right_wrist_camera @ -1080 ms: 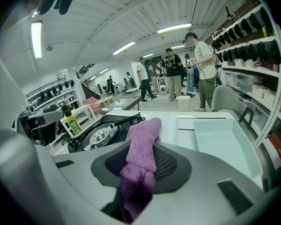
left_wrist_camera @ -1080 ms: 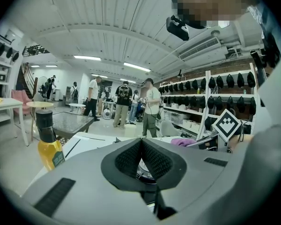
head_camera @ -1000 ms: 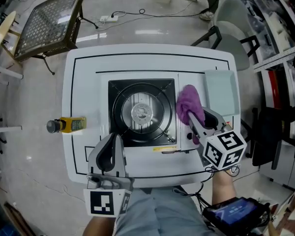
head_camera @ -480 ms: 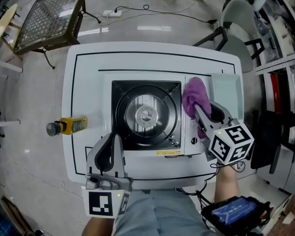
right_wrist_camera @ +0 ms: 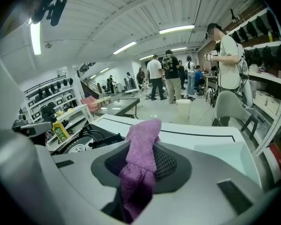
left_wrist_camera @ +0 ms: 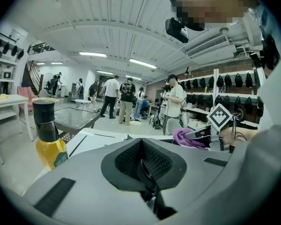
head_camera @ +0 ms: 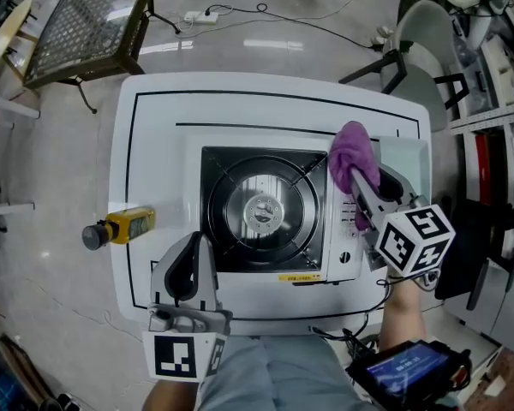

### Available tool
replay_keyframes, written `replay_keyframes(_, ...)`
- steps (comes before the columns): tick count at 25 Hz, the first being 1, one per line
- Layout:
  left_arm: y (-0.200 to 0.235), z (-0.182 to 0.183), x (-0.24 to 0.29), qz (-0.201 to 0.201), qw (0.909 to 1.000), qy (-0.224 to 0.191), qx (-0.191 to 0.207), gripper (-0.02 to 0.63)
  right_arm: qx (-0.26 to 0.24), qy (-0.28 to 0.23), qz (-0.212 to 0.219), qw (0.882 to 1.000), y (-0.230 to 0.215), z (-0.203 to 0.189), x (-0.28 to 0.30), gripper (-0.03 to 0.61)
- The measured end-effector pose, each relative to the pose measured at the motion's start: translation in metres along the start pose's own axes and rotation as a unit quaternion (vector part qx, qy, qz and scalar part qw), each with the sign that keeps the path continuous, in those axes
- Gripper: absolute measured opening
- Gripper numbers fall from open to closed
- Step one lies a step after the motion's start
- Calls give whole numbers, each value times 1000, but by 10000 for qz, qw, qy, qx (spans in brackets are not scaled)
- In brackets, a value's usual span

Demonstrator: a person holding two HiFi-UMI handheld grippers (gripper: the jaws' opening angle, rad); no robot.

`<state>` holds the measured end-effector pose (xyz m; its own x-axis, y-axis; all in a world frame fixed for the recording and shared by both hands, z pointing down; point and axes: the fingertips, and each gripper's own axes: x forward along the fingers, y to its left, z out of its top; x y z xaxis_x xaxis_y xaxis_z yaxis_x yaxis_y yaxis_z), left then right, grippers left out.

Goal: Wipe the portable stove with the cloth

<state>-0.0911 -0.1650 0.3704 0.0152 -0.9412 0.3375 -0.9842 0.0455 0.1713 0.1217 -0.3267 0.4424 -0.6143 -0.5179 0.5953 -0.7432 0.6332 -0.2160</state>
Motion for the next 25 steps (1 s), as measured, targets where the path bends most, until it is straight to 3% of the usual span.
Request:
replay_keyframes(13,21,9,-8,286,9995,-108,2,18,-334,-213,-314,9987,-25,45,27,132)
replay_keyframes(25,-43,58,-94,546,9950,-830,112,18,-812,-1222,-87,9891,1,131,-78,132)
